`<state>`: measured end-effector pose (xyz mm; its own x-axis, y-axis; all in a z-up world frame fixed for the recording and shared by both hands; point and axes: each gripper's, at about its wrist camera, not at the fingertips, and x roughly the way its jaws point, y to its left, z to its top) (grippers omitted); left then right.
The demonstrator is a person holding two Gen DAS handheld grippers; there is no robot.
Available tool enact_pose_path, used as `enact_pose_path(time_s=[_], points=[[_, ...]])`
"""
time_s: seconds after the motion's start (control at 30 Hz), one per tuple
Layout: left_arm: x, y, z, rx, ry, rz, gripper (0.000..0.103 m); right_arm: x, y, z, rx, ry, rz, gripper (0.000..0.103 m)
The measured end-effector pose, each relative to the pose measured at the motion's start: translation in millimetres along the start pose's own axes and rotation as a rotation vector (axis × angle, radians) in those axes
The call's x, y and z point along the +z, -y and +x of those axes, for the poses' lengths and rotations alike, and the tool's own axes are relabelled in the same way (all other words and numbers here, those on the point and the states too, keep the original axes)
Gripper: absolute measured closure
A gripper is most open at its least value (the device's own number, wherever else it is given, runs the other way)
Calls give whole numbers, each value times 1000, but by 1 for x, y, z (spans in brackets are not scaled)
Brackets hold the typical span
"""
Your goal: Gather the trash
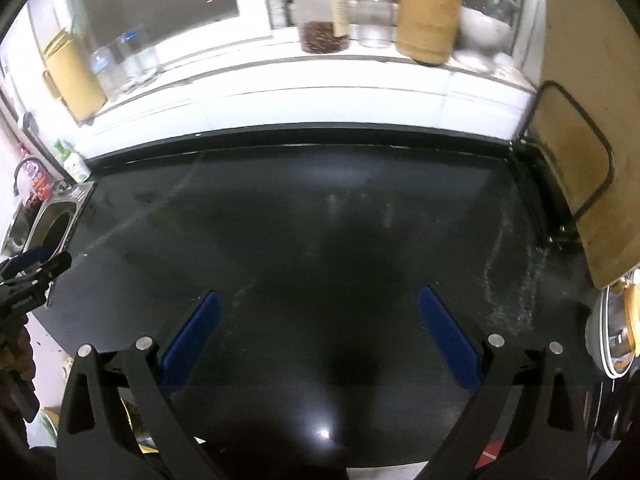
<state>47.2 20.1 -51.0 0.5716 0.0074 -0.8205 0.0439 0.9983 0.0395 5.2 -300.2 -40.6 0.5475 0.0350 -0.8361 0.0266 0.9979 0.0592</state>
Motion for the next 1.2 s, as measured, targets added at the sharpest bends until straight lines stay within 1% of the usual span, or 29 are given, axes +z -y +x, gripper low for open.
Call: enact_pose_path(time_s=[0.3,0.63,1.2], points=[[1,11,2,21,-14,-8,7,1,10,6,4,-13,12,7],[1,9,0,29,-17,-18,7,1,9,9,19,-19,9,7],[3,4,4,39,-28,-14,7,3,3,13,20,-31,11,7]])
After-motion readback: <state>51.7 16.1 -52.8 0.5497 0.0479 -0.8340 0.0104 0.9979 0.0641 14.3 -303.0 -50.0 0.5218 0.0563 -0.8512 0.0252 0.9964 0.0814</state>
